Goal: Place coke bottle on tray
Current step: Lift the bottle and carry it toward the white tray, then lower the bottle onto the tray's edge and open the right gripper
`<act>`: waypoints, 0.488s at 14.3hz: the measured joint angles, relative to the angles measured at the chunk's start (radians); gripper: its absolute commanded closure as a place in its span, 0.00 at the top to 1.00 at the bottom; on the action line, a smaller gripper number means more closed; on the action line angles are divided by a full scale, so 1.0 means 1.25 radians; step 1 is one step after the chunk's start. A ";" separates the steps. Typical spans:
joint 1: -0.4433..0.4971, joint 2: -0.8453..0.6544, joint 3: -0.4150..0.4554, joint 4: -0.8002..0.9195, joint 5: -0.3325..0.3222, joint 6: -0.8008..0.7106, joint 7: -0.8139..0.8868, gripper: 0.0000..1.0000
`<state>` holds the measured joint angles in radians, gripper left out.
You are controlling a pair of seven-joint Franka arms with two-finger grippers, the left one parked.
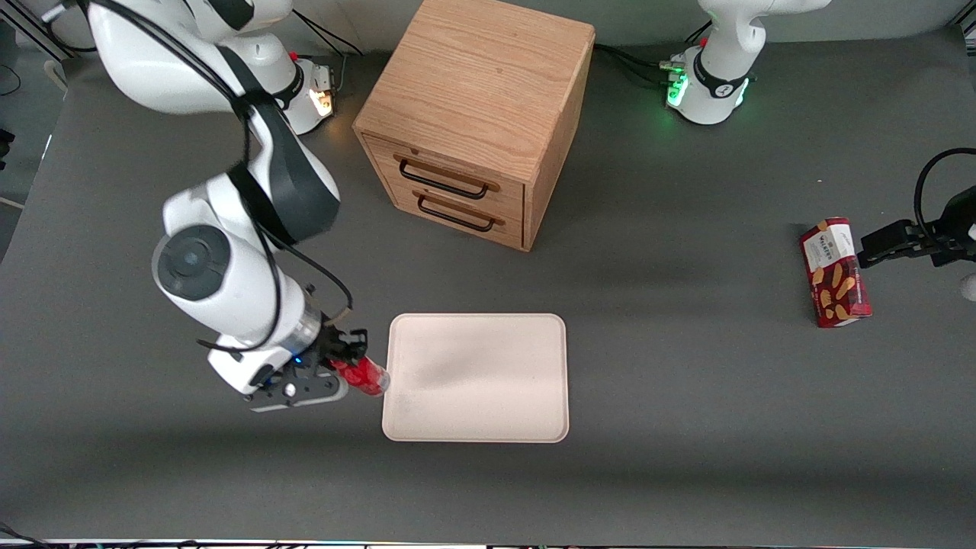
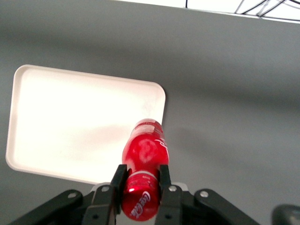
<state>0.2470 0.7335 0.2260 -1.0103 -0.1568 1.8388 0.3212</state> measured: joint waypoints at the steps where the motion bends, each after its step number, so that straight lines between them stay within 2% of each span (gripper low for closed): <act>1: 0.001 0.028 0.000 0.002 -0.009 0.034 0.000 0.00; 5: 0.006 0.116 0.001 0.004 -0.028 0.160 0.010 0.00; 7: 0.011 0.137 0.002 0.005 -0.032 0.186 0.016 0.02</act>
<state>0.2607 0.9052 0.2286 -1.0038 -0.1970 2.0714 0.3414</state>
